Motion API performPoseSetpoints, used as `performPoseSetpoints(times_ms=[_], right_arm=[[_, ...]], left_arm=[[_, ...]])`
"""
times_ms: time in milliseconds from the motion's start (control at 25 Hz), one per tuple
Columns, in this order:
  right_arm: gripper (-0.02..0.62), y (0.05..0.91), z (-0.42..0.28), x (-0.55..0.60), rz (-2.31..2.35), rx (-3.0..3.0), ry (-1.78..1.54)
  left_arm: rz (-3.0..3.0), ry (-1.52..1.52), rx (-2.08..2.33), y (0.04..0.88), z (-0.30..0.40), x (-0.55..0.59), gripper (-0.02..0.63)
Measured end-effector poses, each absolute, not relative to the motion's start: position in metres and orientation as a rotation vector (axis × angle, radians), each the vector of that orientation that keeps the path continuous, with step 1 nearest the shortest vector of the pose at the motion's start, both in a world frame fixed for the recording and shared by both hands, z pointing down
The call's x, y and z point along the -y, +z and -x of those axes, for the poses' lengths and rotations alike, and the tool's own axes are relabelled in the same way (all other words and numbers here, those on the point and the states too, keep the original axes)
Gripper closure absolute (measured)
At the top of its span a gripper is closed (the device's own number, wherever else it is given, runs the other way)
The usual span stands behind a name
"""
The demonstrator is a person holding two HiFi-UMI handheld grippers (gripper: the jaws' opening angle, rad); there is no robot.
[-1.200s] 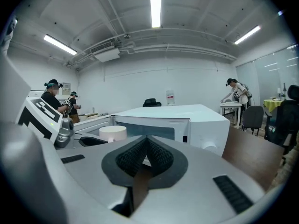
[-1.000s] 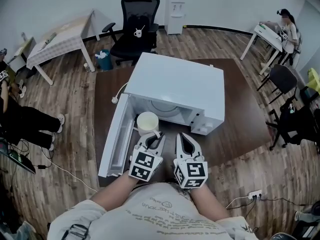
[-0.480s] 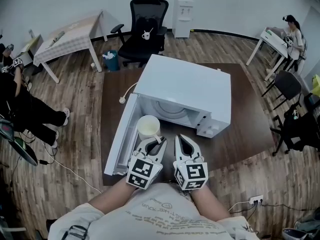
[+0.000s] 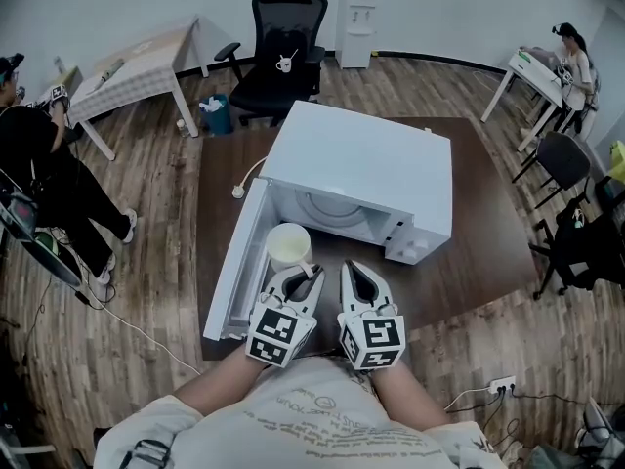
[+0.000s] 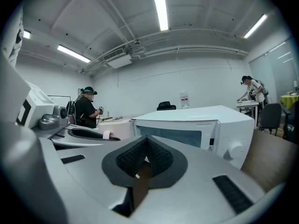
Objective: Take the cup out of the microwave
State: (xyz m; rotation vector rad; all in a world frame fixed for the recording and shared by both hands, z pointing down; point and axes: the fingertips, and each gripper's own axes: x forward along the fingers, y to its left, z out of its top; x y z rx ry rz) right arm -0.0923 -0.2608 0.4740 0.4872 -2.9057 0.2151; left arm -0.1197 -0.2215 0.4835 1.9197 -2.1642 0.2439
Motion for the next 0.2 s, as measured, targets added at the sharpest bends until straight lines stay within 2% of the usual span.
performPoseSetpoints(times_ms=[200], right_arm=[[0.581, 0.4760, 0.0915, 0.2614, -0.496, 2.901, 0.220]], left_arm=[[-1.912, 0.237, 2.159, 0.4876, 0.1209, 0.2214, 0.574]])
